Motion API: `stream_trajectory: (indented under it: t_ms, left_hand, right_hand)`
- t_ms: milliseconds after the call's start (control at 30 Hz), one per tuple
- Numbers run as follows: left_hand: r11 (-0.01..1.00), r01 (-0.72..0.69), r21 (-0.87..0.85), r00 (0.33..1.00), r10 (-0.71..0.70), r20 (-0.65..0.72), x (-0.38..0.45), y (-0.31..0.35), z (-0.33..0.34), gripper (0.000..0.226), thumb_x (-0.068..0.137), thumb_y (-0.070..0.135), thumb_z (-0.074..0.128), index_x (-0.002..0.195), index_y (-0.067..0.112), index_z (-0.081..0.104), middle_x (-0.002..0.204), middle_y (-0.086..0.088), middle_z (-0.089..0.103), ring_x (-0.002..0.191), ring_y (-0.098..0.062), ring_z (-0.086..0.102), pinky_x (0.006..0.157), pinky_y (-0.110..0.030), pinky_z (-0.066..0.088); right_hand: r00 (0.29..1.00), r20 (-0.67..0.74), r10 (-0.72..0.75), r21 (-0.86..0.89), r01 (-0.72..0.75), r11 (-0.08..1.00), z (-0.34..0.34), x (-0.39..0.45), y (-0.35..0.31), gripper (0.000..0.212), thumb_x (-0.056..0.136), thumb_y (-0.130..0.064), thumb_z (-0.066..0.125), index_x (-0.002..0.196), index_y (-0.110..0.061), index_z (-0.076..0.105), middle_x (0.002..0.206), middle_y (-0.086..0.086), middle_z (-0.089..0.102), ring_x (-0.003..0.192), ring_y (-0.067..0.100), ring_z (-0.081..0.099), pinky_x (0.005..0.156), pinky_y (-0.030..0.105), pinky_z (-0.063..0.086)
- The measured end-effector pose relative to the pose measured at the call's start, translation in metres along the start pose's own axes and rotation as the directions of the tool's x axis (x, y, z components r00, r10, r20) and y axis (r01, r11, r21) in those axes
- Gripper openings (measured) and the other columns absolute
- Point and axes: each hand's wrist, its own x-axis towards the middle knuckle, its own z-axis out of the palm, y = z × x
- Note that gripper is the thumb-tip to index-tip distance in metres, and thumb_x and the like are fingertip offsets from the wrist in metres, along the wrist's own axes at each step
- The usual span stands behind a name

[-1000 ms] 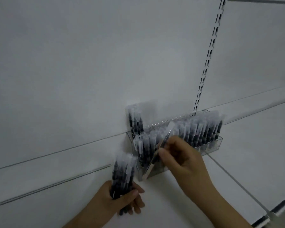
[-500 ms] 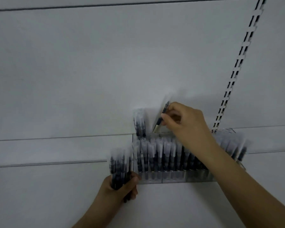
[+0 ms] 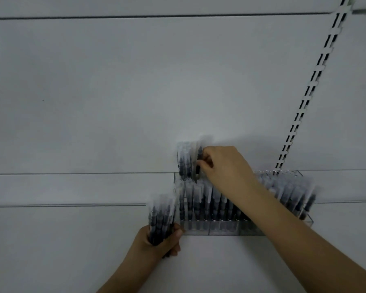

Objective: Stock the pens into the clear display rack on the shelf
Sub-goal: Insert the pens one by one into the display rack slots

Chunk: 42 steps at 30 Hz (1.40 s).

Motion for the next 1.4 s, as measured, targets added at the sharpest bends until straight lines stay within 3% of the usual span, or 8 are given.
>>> stream_trajectory:
  t_ms: [267, 367, 500, 733, 867, 1000, 1233, 1400]
  left_hand:
    - [1.0, -0.012, -0.004, 0.999, 0.013, 0.043, -0.003, 0.0, -0.001, 0.014, 0.08, 0.031, 0.07, 0.075, 0.018, 0.073, 0.062, -0.013, 0.067, 0.056, -0.02, 0.06, 0.056, -0.029, 0.046]
    - [1.0, -0.016, 0.004, 0.998, 0.016, 0.062, -0.003, -0.001, -0.002, 0.013, 0.086, 0.025, 0.067, 0.074, 0.02, 0.073, 0.062, -0.009, 0.068, 0.057, -0.02, 0.06, 0.055, -0.029, 0.046]
    - [0.999, -0.028, -0.027, 0.992, 0.031, 0.126, -0.003, 0.0, -0.004, 0.013, 0.084, 0.031, 0.066, 0.085, 0.02, 0.074, 0.066, -0.008, 0.067, 0.06, -0.019, 0.061, 0.055, -0.028, 0.047]
    - [0.996, -0.039, -0.083, 0.97, 0.058, 0.234, -0.005, 0.002, -0.008, 0.032, 0.086, 0.034, 0.067, 0.07, 0.006, 0.066, 0.066, -0.017, 0.062, 0.058, -0.025, 0.054, 0.052, -0.03, 0.042]
    - [0.996, -0.039, -0.084, 0.963, 0.06, 0.264, -0.004, 0.001, -0.009, 0.031, 0.087, 0.032, 0.066, 0.068, 0.008, 0.065, 0.065, -0.016, 0.061, 0.058, -0.025, 0.054, 0.052, -0.03, 0.041]
    - [0.997, -0.062, -0.042, 0.964, 0.071, 0.255, -0.005, 0.004, -0.006, 0.022, 0.087, 0.031, 0.064, 0.071, 0.018, 0.071, 0.064, -0.01, 0.063, 0.058, -0.019, 0.058, 0.05, -0.025, 0.042]
    - [0.998, -0.026, 0.051, 0.989, 0.018, 0.146, -0.002, 0.001, -0.003, 0.03, 0.084, 0.037, 0.064, 0.079, 0.008, 0.069, 0.053, -0.002, 0.057, 0.05, -0.017, 0.052, 0.058, -0.026, 0.046]
    - [0.996, -0.012, 0.091, 0.994, 0.002, 0.112, 0.0, 0.001, -0.002, 0.039, 0.078, 0.046, 0.064, 0.077, 0.008, 0.069, 0.051, -0.002, 0.058, 0.051, -0.016, 0.054, 0.061, -0.026, 0.049]
  right_hand:
    - [0.987, 0.128, 0.099, -0.232, -0.067, 0.97, 0.008, -0.003, -0.018, 0.027, 0.102, -0.024, 0.046, 0.079, -0.012, 0.055, 0.073, -0.001, 0.05, 0.077, 0.02, 0.06, 0.048, 0.028, 0.03]
    - [0.996, 0.004, 0.084, -0.238, -0.08, 0.968, -0.002, -0.013, -0.018, 0.036, 0.102, -0.041, 0.046, 0.082, -0.015, 0.061, 0.074, -0.002, 0.054, 0.074, 0.018, 0.058, 0.058, 0.03, 0.037]
    - [0.941, -0.337, -0.022, 0.085, 0.054, 0.995, -0.009, -0.056, -0.026, 0.027, 0.099, -0.034, 0.051, 0.082, -0.018, 0.064, 0.07, -0.007, 0.056, 0.062, 0.01, 0.051, 0.056, 0.026, 0.04]
    - [0.992, -0.118, -0.044, 0.463, 0.094, 0.882, 0.066, -0.102, -0.025, 0.031, 0.088, -0.048, 0.059, 0.095, -0.02, 0.072, 0.08, -0.022, 0.057, 0.071, -0.003, 0.056, 0.065, 0.005, 0.04]
    - [0.996, -0.082, -0.027, 0.599, 0.071, 0.798, 0.07, -0.103, -0.024, 0.017, 0.086, -0.037, 0.069, 0.088, -0.021, 0.068, 0.071, -0.016, 0.056, 0.061, 0.003, 0.054, 0.059, 0.008, 0.039]
    - [0.992, -0.109, 0.057, 0.69, 0.035, 0.723, 0.066, -0.107, -0.024, 0.015, 0.088, -0.015, 0.072, 0.08, -0.02, 0.061, 0.057, -0.014, 0.055, 0.049, 0.004, 0.051, 0.052, 0.014, 0.041]
    - [0.855, -0.457, 0.244, 0.743, 0.216, 0.633, 0.013, -0.092, -0.02, 0.003, 0.093, -0.022, 0.058, 0.091, -0.022, 0.06, 0.073, -0.002, 0.064, 0.063, 0.015, 0.064, 0.059, 0.025, 0.054]
    - [0.858, -0.44, 0.263, 0.666, 0.116, 0.737, -0.025, -0.047, -0.012, 0.002, 0.096, -0.015, 0.06, 0.095, -0.013, 0.06, 0.085, 0.003, 0.07, 0.075, 0.011, 0.072, 0.071, 0.028, 0.058]
